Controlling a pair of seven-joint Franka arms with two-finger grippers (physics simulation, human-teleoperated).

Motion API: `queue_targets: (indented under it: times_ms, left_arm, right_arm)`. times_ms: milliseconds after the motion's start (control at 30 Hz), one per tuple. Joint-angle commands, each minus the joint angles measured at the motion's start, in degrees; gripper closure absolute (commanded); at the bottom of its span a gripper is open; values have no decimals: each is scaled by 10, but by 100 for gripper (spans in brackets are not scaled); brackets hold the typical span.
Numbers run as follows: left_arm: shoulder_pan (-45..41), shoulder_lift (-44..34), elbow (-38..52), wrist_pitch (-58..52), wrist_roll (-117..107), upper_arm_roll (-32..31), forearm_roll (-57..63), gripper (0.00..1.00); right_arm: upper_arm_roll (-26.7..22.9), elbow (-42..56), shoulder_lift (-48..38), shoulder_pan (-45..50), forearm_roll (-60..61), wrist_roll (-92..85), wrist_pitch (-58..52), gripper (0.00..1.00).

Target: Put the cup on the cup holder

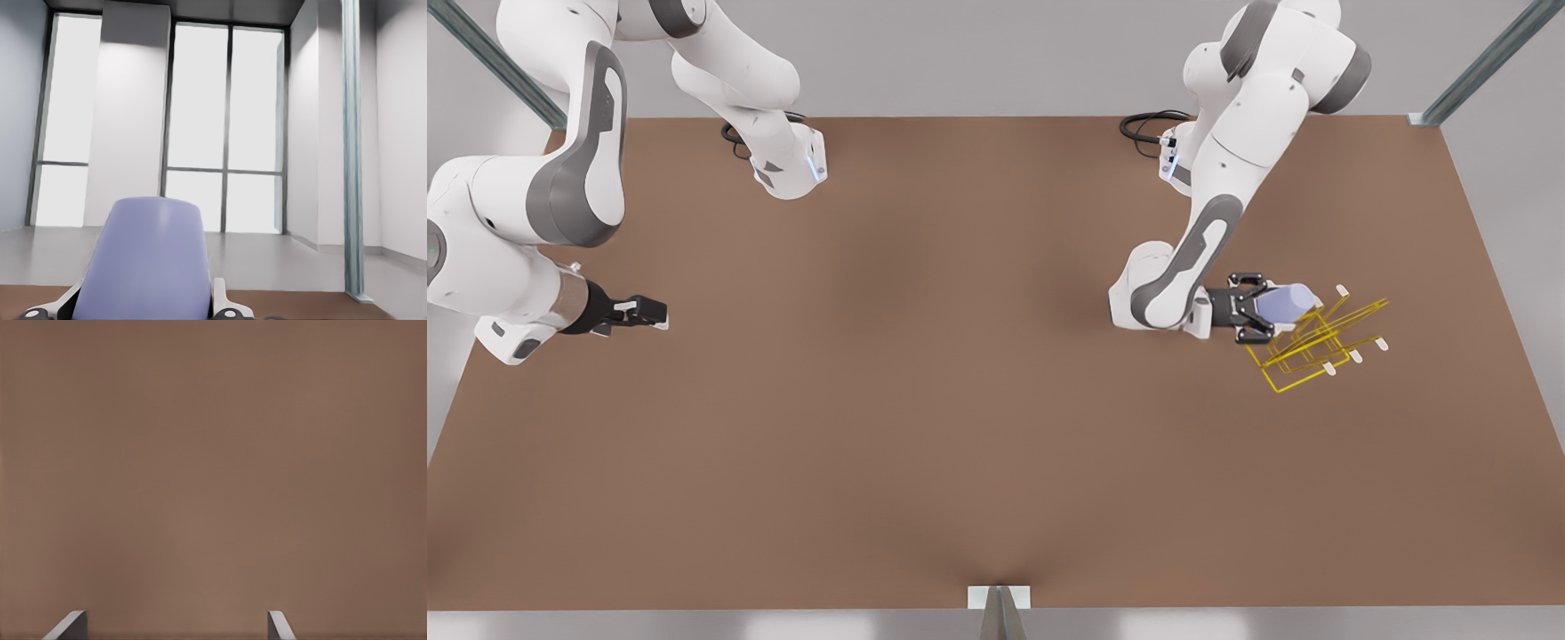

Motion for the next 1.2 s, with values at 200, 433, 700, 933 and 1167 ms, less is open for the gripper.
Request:
queue_targets:
  times_ms: [200, 433, 700, 933, 1167]
  left_arm:
    - [22, -29, -27, 12, -94, 1, 7, 14]
    - [52, -16, -42, 12, -100, 2, 29, 14]
    - [76, -2, -52, 12, -109, 3, 55, 14]
    - [78, 6, -54, 5, -119, 3, 55, 14]
    - [78, 5, -55, 2, -118, 4, 55, 0]
  right_arm:
    - [0, 0, 0, 0, 1, -4, -5, 0]
    - [0, 0, 3, 0, 1, -4, -6, 0]
    - [0, 21, -5, -23, 35, -62, 15, 0]
    - [1, 12, 5, -17, 35, -63, 12, 0]
    - [1, 8, 10, -19, 36, -63, 14, 0]
